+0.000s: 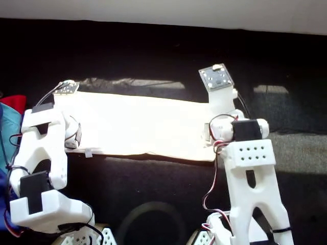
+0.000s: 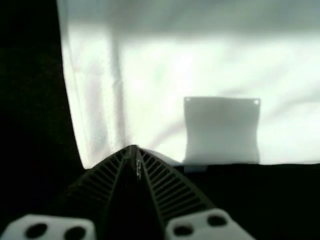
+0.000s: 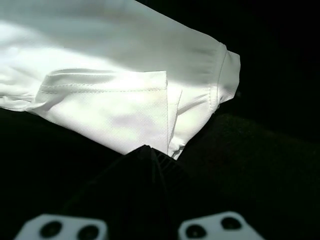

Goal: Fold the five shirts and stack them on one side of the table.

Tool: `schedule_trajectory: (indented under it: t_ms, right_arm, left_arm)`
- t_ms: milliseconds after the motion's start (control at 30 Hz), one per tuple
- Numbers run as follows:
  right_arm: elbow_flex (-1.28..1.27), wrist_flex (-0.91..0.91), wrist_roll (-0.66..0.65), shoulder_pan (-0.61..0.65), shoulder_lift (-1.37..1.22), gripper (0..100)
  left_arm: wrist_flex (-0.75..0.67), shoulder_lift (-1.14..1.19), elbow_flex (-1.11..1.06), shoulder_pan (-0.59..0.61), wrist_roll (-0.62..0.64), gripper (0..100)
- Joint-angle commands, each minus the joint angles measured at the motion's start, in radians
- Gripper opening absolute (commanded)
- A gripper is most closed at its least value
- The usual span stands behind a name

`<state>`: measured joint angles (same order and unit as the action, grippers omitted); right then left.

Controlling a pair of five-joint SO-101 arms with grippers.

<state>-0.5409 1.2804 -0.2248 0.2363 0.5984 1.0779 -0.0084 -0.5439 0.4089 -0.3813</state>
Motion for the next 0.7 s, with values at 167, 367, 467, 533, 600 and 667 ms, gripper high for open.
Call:
schedule_trajectory:
  t_ms: [167, 367, 467, 533, 600, 667]
  right_arm:
    - [-0.056, 0.030, 0.005, -0.010, 0.070, 0.9]
    - [-0.061, 0.041, -0.002, -0.010, 0.070, 0.9]
    - [-0.061, 0.041, -0.002, -0.010, 0.070, 0.9]
    - [-0.061, 0.041, -0.002, -0.010, 0.070, 0.9]
    - [-0.061, 0.041, -0.002, -0.010, 0.068, 0.9]
    - [-0.061, 0.041, -0.002, -0.008, 0.065, 0.9]
  left_arm:
    - [0.183, -0.113, 0.329, 0.113, 0.002, 16]
    - [0.206, 0.157, 0.515, 0.117, 0.133, 22]
    - [0.244, 0.306, 0.627, 0.108, 0.135, 22]
    - [0.276, 0.390, 0.710, 0.108, 0.143, 22]
    - [0.318, 0.461, 0.792, 0.108, 0.144, 22]
    - [0.350, 0.518, 0.866, 0.107, 0.144, 22]
